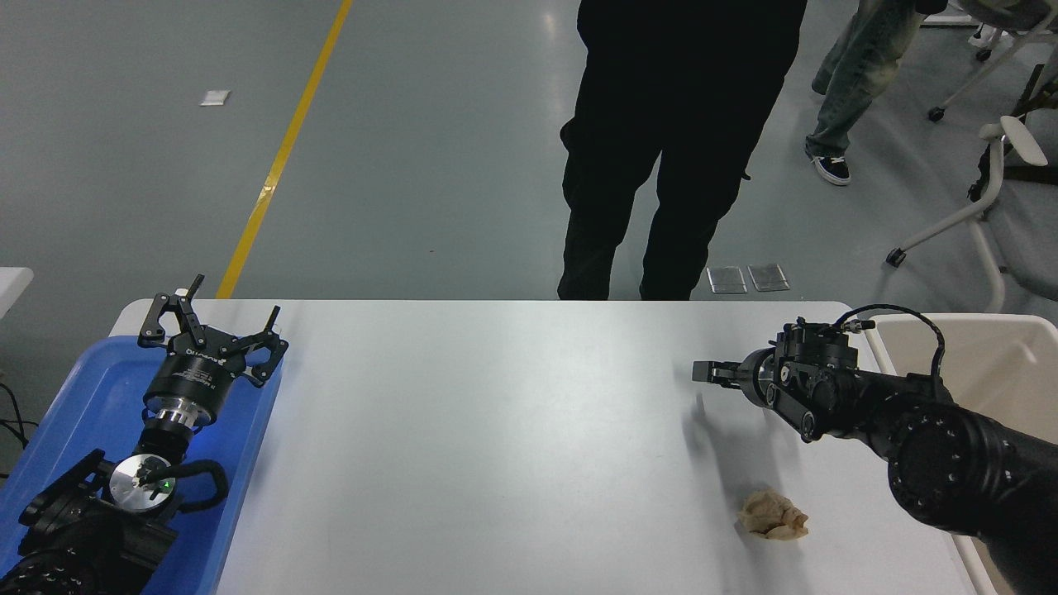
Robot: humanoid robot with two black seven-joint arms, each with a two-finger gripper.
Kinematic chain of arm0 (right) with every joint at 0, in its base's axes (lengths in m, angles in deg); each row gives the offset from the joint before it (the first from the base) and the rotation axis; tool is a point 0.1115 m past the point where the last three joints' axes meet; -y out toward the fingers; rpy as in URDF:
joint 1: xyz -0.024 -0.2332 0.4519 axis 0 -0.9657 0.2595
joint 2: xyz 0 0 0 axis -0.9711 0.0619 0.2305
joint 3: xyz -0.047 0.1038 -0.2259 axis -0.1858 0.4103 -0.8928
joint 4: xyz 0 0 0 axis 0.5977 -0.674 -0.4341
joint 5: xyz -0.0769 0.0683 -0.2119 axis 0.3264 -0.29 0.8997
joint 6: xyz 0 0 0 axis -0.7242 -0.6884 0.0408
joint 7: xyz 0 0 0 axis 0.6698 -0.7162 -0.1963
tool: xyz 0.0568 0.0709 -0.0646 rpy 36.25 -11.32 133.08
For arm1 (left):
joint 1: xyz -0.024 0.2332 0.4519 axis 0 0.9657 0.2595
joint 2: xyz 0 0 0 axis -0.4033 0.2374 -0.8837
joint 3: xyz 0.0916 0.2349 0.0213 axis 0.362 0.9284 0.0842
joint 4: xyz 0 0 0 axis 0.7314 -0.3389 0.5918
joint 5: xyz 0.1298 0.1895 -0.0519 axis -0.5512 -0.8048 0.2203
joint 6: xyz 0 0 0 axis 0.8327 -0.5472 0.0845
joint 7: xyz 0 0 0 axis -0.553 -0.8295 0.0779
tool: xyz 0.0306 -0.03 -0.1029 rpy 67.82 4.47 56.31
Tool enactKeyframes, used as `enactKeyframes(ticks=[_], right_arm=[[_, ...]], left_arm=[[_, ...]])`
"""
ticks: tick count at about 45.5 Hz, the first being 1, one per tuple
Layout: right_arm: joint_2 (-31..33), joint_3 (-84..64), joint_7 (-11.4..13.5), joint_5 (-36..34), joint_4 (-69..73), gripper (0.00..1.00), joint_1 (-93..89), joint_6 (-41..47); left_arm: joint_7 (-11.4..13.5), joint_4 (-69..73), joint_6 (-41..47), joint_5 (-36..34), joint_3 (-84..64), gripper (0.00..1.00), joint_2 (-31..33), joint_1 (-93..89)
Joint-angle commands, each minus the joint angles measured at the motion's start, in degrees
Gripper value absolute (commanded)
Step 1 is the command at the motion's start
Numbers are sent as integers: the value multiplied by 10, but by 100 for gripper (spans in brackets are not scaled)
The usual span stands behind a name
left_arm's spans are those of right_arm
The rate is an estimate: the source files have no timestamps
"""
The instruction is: Pick up paper ball place in dustbin
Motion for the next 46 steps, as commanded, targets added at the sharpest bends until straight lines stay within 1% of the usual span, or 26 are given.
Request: enactKeyframes(ticks=[1, 46], right_arm=[[0, 1, 0, 0, 0, 100, 1, 0], [0, 1, 0, -9, 1, 100, 8, 2]], left_arm=[[0, 0, 0, -1, 2, 99, 0, 0], [1, 0, 0, -1, -1, 99, 1, 0]])
